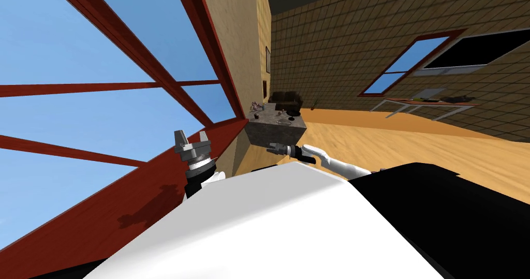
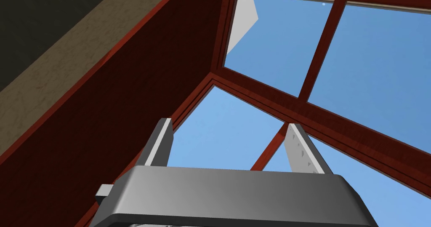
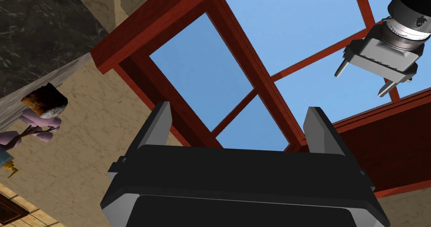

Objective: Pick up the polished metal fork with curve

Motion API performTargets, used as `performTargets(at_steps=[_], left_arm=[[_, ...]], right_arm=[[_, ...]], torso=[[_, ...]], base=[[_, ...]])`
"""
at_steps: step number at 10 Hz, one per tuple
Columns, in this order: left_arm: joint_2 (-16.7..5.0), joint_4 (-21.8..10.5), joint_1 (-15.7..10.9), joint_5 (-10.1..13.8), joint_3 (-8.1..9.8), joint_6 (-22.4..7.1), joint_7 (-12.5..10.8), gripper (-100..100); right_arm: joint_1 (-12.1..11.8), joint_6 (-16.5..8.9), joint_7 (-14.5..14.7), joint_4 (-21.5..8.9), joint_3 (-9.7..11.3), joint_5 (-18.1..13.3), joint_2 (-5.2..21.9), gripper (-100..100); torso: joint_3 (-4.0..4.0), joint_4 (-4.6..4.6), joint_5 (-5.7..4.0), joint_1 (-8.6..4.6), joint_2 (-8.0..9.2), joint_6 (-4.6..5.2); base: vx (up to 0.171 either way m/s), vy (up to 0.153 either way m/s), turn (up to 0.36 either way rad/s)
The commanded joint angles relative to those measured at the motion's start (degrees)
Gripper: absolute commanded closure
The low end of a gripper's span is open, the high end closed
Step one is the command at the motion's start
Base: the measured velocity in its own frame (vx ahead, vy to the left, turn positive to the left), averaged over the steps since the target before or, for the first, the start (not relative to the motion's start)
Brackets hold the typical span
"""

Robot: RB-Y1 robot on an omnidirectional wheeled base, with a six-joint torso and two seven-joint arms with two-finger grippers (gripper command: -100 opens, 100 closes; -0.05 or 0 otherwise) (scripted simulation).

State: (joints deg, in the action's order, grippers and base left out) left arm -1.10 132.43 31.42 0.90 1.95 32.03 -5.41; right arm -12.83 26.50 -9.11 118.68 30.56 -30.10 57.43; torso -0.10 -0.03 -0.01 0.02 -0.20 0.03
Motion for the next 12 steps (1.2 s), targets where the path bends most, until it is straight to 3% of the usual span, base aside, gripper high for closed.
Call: performTargets(at_steps=[1, 2, 5, 7, 12], left_arm=[[0.0, 0.0, 0.0, 0.0, 0.0, 0.0, 0.0, 0], [0.0, 0.0, 0.01, 0.0, 0.0, 0.0, 0.0, 0], [0.0, 0.0, 0.01, 0.0, 0.01, 0.0, 0.0, 0], [0.0, 0.0, 0.01, 0.0, 0.01, 0.0, 0.0, 0], [0.0, 0.01, 0.02, 0.0, 0.01, 0.0, 0.0, 0]], right_arm=[[-0.37, 0.21, 0.1, -0.62, 0.25, -0.46, 2.86, -100], [-0.37, 0.21, 0.1, -0.62, 0.25, -0.46, 3.37, -100], [0.08, 0.19, -0.3, -4.44, 2.11, -2.42, 9.33, -100], [0.08, 0.19, -0.3, -4.44, 2.11, -2.42, 11.42, -100], [-0.28, 0.15, -0.74, -10.65, 4.1, -4.74, 20.73, -100]], torso=[[0.0, 0.0, 0.0, 0.0, 0.0, 0.0], [0.0, 0.0, 0.01, -0.01, 0.01, 0.04], [0.0, 0.0, 0.0, -0.06, 0.0, 0.04], [-0.08, -0.03, 0.0, -0.05, -0.13, 0.05], [-0.16, -0.06, 0.0, -0.04, -0.26, 0.05]], base=[[0.041, 0.038, 0.085], [0.018, 0.016, -0.024], [0.055, 0.03, 0.156], [0.064, 0.02, 0.027], [0.105, 0.024, 0.128]])
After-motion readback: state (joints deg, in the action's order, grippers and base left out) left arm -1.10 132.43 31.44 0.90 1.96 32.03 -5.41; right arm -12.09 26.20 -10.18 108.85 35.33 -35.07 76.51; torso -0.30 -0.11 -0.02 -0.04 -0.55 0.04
